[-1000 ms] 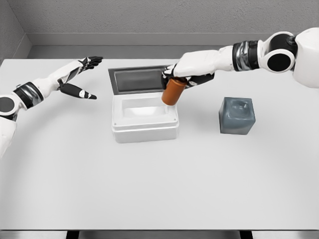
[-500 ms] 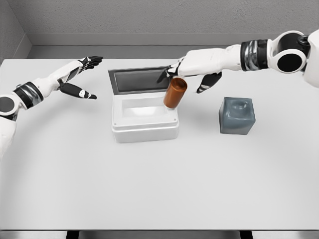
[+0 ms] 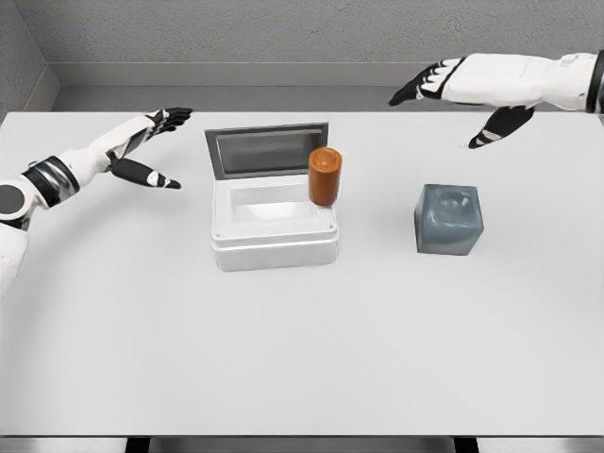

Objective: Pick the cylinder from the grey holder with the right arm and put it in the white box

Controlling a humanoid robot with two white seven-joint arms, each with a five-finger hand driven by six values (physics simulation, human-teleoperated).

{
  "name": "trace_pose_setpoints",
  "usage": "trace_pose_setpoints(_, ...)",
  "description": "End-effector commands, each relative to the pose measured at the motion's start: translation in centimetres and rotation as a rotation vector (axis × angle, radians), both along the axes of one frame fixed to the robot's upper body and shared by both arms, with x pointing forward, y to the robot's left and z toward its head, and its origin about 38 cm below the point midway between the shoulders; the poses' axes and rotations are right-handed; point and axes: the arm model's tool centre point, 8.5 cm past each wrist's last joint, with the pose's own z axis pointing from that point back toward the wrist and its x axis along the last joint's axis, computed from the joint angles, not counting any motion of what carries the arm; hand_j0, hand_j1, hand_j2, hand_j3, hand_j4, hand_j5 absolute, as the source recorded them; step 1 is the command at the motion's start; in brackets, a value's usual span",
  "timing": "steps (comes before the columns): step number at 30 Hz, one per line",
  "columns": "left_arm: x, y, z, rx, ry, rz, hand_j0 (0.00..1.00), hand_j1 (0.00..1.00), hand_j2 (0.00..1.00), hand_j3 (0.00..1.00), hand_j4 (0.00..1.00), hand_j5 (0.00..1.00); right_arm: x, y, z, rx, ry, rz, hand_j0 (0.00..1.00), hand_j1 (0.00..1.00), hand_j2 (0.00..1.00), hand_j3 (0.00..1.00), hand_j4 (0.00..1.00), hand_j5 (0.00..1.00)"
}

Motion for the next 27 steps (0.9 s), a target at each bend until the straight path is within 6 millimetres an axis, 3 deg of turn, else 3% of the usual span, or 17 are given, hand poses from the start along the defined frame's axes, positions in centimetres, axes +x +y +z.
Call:
trace_pose_setpoints(1, -0.1, 0.6, 0.2, 0.001, -0.001, 0.011, 1.00, 1.00, 1.00, 1.00, 1.00, 1.00, -0.3, -2.1, 0.1, -0.001, 0.001, -0.047, 1.00, 1.00, 1.00, 1.00, 1.00, 1.00)
trace_pose_setpoints(11, -0.1, 0.7, 0.1, 0.002, 0.000, 0.012, 1.00, 1.00, 1.00, 1.00, 1.00, 1.00, 0.2, -4.9, -2.6, -0.027, 0.061, -0.132, 1.00, 1.00, 1.00, 1.00, 1.00, 1.00)
trace_pose_setpoints(22, 0.0, 0.5, 0.5, -0.004, -0.009, 0.005, 1.00, 1.00, 1.00, 1.00, 1.00, 1.00, 0.1, -4.8, -2.9, -0.010, 0.063, -0.130, 1.00, 1.00, 1.00, 1.00, 1.00, 1.00)
trace_pose_setpoints(24, -0.1, -0.5, 1.6, 0.015, -0.047, -0.039, 1.00, 1.00, 1.00, 1.00, 1.00, 1.00, 0.1, -4.7, -4.3, 0.033, 0.094, -0.137, 1.00, 1.00, 1.00, 1.00, 1.00, 1.00)
trace_pose_setpoints(27, -0.3, -1.5, 1.6, 0.032, -0.048, -0.076, 1.00, 1.00, 1.00, 1.00, 1.00, 1.00, -0.3, -5.1, -5.1, 0.045, 0.124, -0.148, 1.00, 1.00, 1.00, 1.00, 1.00, 1.00)
